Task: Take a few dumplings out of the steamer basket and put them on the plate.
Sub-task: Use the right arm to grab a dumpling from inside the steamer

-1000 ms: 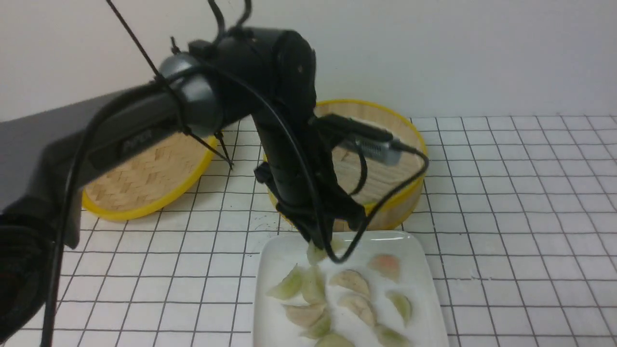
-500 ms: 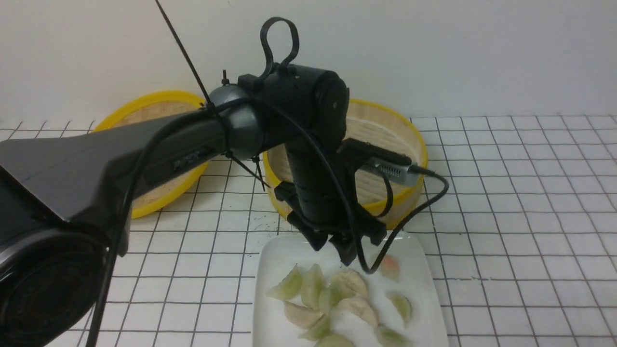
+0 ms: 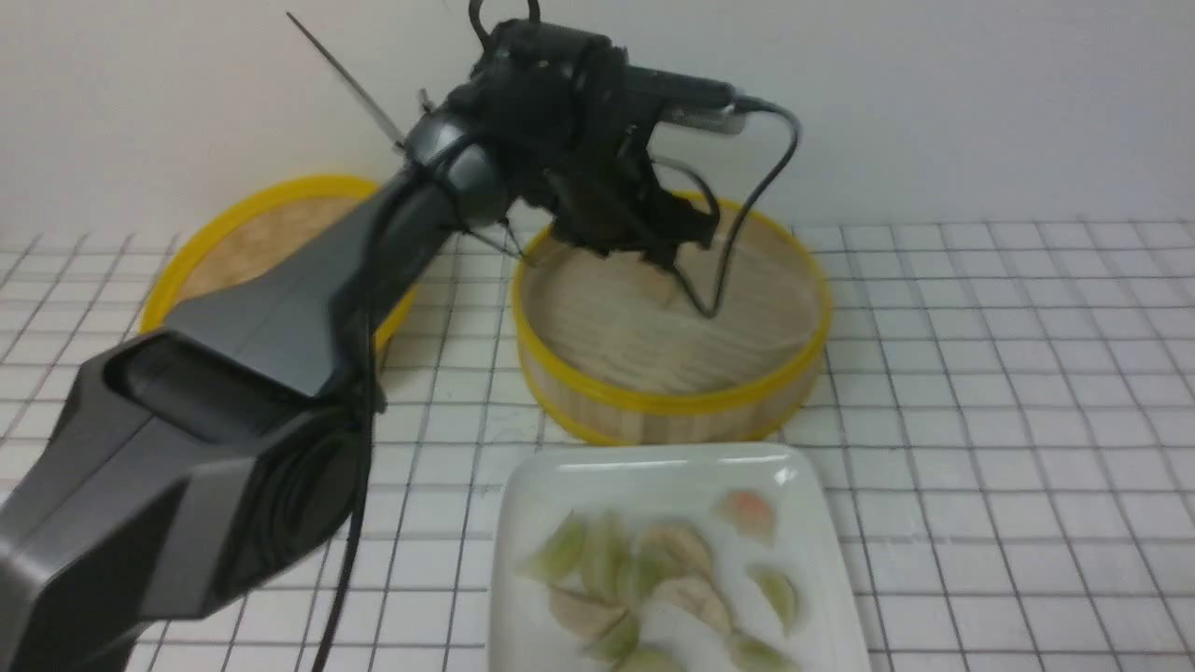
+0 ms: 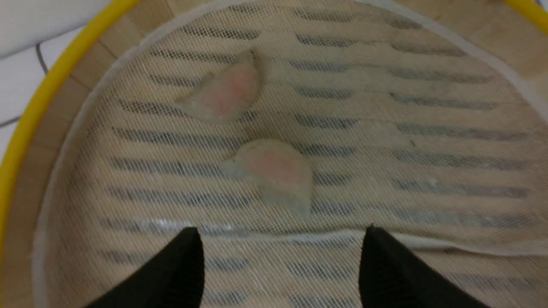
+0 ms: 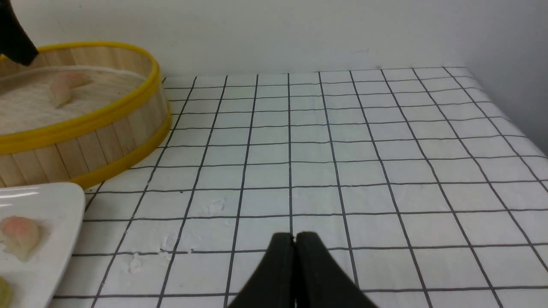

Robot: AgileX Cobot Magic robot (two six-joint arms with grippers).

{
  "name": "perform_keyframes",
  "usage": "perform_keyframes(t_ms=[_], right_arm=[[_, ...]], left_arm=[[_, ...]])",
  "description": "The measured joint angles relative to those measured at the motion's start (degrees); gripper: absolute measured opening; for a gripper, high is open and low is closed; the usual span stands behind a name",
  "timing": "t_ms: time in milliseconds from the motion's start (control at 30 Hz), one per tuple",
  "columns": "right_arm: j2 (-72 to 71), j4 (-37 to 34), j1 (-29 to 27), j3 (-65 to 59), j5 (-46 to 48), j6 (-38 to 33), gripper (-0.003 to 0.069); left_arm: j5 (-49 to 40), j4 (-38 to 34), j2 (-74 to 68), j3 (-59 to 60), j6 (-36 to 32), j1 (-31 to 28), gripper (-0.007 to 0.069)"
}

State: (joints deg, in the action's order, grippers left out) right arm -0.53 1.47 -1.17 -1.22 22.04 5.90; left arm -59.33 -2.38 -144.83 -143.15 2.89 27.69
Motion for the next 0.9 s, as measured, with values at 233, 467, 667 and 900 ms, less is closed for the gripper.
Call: perform_keyframes(t_ms=[233, 467, 667, 900], right_arm=[[0.0, 0.0, 0.0, 0.0, 0.0, 0.05, -0.0016], [0.0, 0.0, 0.0, 0.0, 0.0, 0.05, -0.0016], [0.0, 0.0, 0.0, 0.0, 0.0, 0.05, -0.0016], [0.0, 0.0, 0.0, 0.0, 0.0, 0.05, -0.0016]], left_arm=[[-3.78, 0.11, -2.89, -3.07, -7.18, -0.08, 0.0438], [-11.65, 2.86, -2.77, -6.77, -2.89, -0.12, 0.0323], [-12.21, 3.38, 0.66, -9.65, -3.24, -0.19, 0.0048], [-12.32, 0.26, 12.38, -0.83, -3.86, -0.19, -0.0006]])
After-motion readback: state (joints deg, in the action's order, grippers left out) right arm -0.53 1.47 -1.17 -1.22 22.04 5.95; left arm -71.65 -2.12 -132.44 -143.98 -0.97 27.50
